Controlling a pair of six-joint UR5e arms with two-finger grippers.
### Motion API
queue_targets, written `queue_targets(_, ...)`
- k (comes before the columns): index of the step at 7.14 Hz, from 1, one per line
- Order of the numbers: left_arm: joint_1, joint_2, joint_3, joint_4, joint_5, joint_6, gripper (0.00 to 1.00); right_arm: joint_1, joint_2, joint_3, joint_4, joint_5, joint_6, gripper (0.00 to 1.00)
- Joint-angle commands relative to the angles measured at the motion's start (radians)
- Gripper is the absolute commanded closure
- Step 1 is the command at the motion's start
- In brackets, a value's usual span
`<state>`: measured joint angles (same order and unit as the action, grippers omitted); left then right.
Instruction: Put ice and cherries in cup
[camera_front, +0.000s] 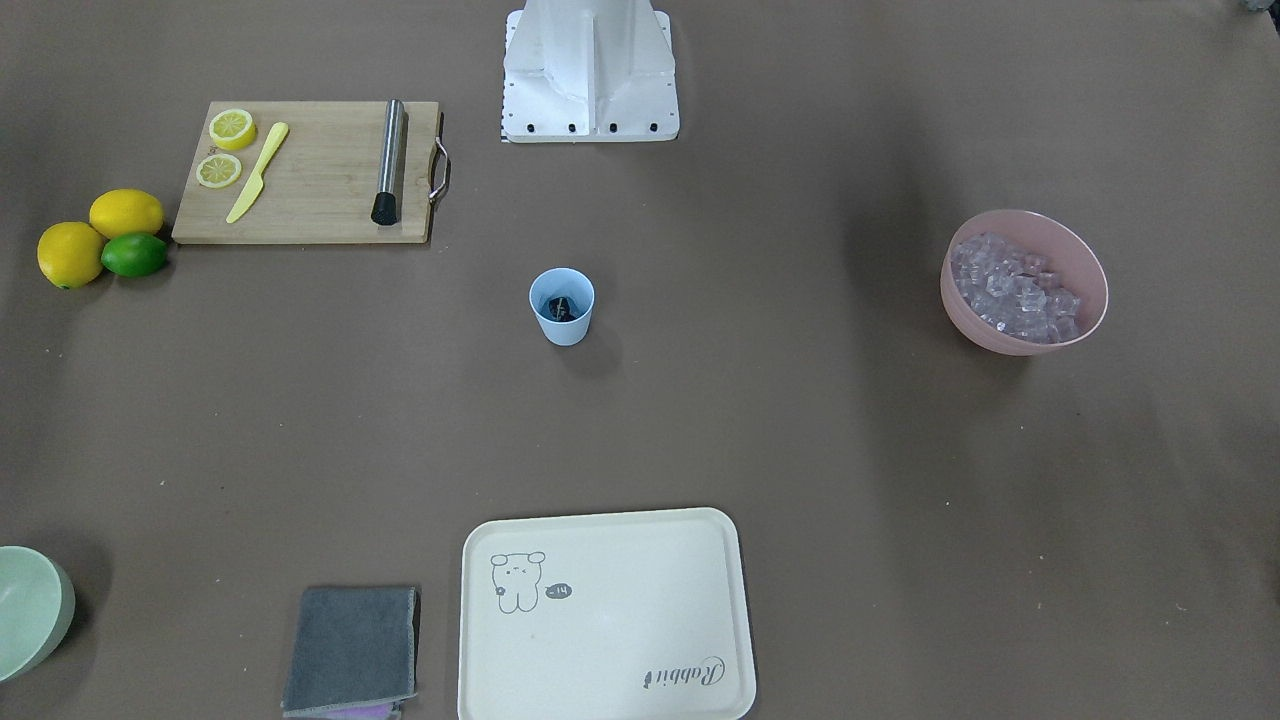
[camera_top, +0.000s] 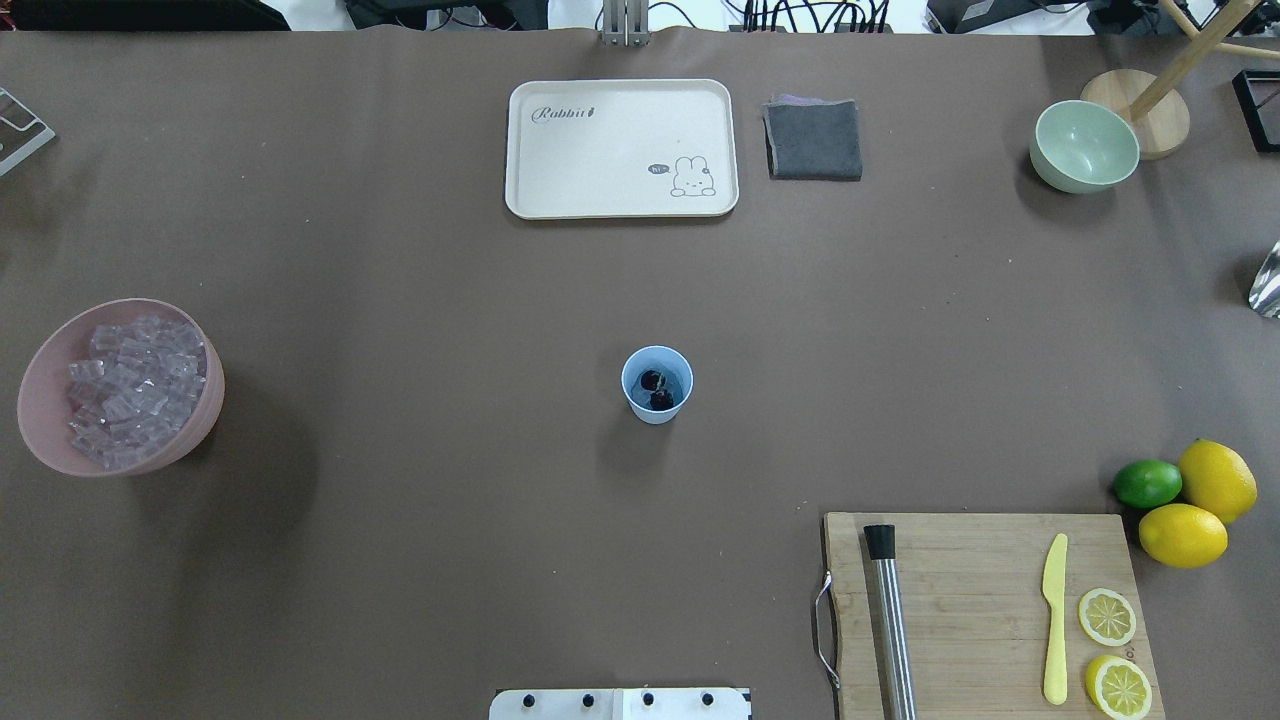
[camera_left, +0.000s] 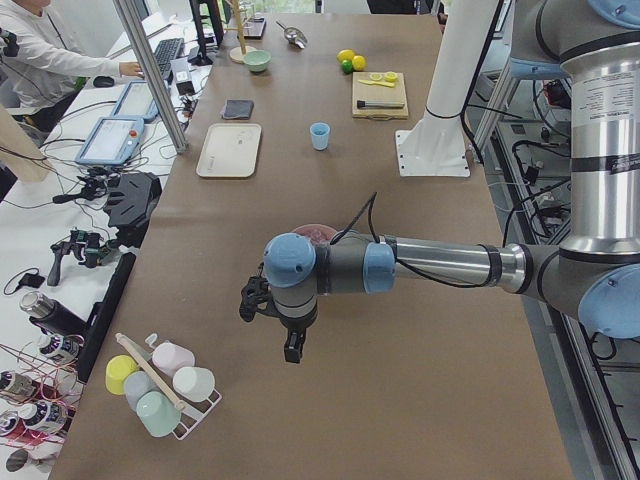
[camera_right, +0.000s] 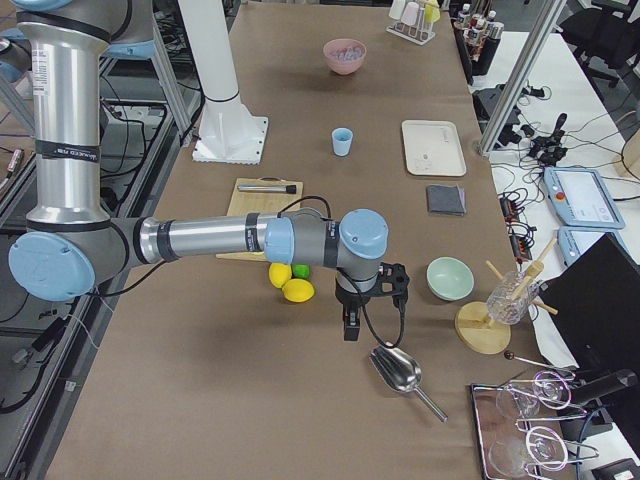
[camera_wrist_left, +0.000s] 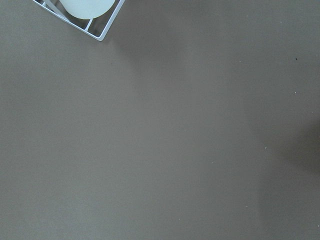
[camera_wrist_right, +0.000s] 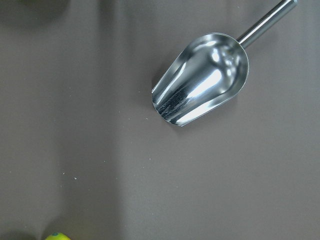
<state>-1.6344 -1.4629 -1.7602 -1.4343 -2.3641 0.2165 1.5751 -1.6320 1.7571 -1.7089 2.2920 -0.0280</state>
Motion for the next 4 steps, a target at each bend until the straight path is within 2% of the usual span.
queue_targets(1,0.002,-0.007,0.005,-0.003,-0.001,0.0,0.02,-0.006,0.0,-0.001,0.0,0.001,0.0,0.0)
queue_targets(4,0.002,-0.007,0.01,-0.003,-0.001,0.001,0.02,-0.01,0.001,0.001,0.002,0.001,0.0,0.0)
